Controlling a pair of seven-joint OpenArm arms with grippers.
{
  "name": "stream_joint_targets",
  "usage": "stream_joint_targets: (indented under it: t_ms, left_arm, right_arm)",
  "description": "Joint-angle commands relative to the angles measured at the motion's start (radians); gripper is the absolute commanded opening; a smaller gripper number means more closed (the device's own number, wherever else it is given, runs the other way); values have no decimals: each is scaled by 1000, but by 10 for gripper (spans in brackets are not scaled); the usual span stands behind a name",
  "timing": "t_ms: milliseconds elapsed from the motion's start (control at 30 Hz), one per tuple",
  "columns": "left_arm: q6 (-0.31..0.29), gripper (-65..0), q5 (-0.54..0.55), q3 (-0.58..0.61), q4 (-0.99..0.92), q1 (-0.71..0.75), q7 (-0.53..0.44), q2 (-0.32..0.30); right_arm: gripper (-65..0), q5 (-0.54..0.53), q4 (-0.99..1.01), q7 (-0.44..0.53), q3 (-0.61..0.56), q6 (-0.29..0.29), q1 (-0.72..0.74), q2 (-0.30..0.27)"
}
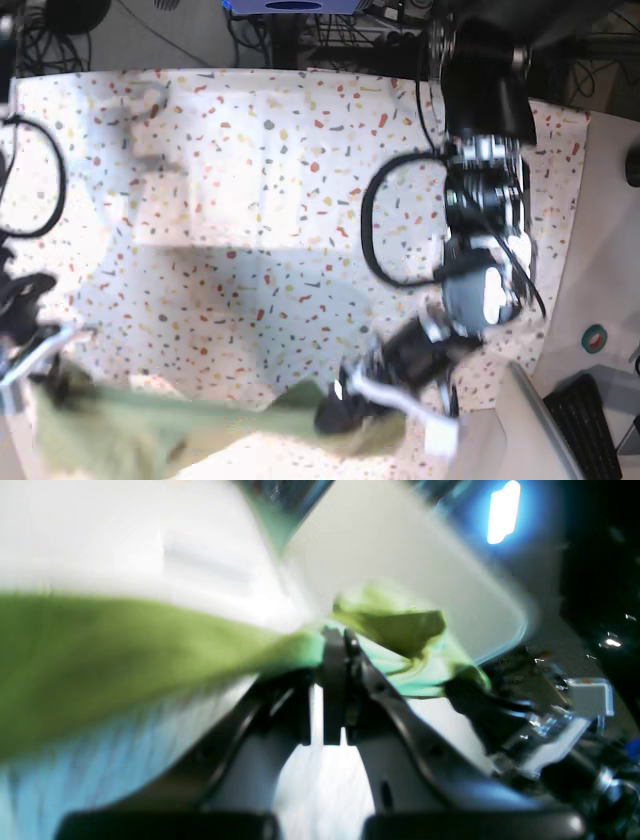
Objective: Layout the t-shirt on the table in an organized manner, then fold the t-shirt properly
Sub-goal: 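Lift and drag the shirt with both grippers, spreading it flat, then release the shirt and move the right gripper onto the shirt body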
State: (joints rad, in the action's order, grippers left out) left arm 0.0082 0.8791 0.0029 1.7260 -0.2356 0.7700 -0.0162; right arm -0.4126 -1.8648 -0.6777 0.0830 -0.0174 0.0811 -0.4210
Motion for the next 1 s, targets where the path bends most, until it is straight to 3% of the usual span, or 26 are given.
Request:
stream_joint_targets:
  t_ms: [0, 167, 300, 467, 567, 600, 733, 767, 867, 967]
  left_arm:
    - [3, -650, -27, -11, 15, 18, -47, -17]
    - [-3, -650, -245, -13, -71, 226, -48, -18]
    - [-3, -650, -272, -22, -151, 315, -48, -18]
    - [-3, -650, -269, -24, -163, 393, -48, -43]
    - [-3, -650, -269, -24, -169, 430, -47, -51]
    - [-3, -650, -269, -24, -172, 439, -43, -51]
    - [-3, -650, -268, -25, -202, 476, -39, -74]
    - [-3, -650, -268, -25, -206, 485, -39, -75]
    - [-3, -625, -268, -25, -206, 514, -39, -93]
    - [-3, -462, -268, -25, -203, 537, -39, -115]
  right_arm:
    - [-650, 30, 15, 25, 16, 21, -20, 7]
    - [-650, 31, 268, 192, 13, 20, -154, 135]
    - [-650, 30, 469, 327, 13, 14, -197, 189]
    - [-650, 27, 428, 303, 24, -123, -297, 227]
    - [-650, 27, 357, 264, 24, -126, -360, 235]
    - [-615, 27, 342, 260, 24, -126, -378, 236]
    - [-363, 27, 321, 260, 24, -129, -430, 239]
    - [-335, 27, 321, 260, 24, -131, -439, 239]
    - [-330, 27, 319, 260, 22, -132, -470, 233]
    - [-330, 27, 284, 264, 24, -132, -513, 208]
